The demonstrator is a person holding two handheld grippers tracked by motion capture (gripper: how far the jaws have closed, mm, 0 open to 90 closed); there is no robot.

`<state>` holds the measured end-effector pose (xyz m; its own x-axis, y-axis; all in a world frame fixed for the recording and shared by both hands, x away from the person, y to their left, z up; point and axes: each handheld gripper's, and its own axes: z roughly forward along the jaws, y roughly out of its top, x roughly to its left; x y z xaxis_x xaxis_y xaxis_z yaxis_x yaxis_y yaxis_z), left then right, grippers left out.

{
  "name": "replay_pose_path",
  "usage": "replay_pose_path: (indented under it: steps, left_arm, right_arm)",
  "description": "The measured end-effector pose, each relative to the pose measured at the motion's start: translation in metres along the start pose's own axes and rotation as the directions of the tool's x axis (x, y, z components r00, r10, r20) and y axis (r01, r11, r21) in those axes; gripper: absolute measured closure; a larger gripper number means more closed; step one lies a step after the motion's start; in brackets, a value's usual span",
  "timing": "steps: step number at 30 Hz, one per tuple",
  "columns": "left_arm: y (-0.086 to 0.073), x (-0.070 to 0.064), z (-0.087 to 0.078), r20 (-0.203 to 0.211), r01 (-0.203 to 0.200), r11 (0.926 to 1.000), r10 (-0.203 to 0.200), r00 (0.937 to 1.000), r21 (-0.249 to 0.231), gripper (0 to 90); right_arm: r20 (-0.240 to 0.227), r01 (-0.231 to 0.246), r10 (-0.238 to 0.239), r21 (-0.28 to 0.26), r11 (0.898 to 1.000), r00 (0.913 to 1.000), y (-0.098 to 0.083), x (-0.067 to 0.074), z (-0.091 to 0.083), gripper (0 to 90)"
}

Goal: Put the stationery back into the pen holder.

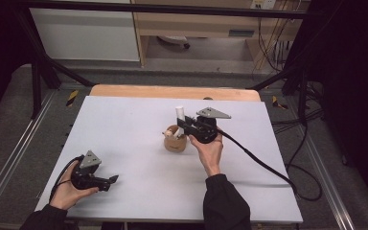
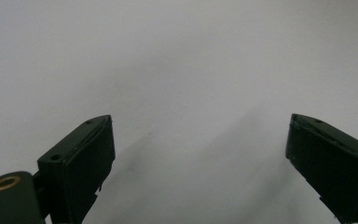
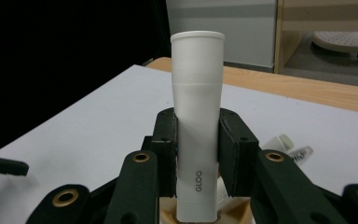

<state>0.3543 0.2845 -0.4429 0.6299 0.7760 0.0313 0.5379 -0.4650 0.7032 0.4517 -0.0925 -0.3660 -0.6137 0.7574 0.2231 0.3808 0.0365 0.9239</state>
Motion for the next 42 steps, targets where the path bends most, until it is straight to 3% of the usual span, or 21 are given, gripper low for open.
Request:
replay_pose_path:
  steps: [5, 19, 30, 42]
  left_arm:
    - [0.000, 0.000, 0.000, 0.001, 0.000, 1.0000, 0.000, 1.0000, 0.001, 8.1]
    - [-0.001, 0.001, 0.000, 0.000, 0.003, 1.0000, -0.003, 1.0000, 0.000, 8.2]
    - [-0.001, 0.000, 0.001, 0.001, 0.002, 1.0000, -0.002, 1.0000, 0.006, 8.2]
    - [-0.001, 0.000, 0.001, 0.000, -0.001, 1.0000, 0.001, 1.0000, 0.006, 8.2]
  right_arm:
    - [-0.004, -0.018, 0.017, -0.021, 1.000, 0.9998, -0.003, -0.001, 0.010, 70.4]
    - [-0.001, -0.038, 0.038, 0.019, 0.999, 0.9993, -0.023, -0.006, 0.028, 70.4]
    - [-0.021, -0.072, 0.072, 0.026, 0.997, 0.9972, -0.040, -0.010, 0.031, 70.3]
    - [-0.026, -0.075, 0.076, 0.041, 0.996, 0.9968, -0.043, -0.013, 0.025, 68.4]
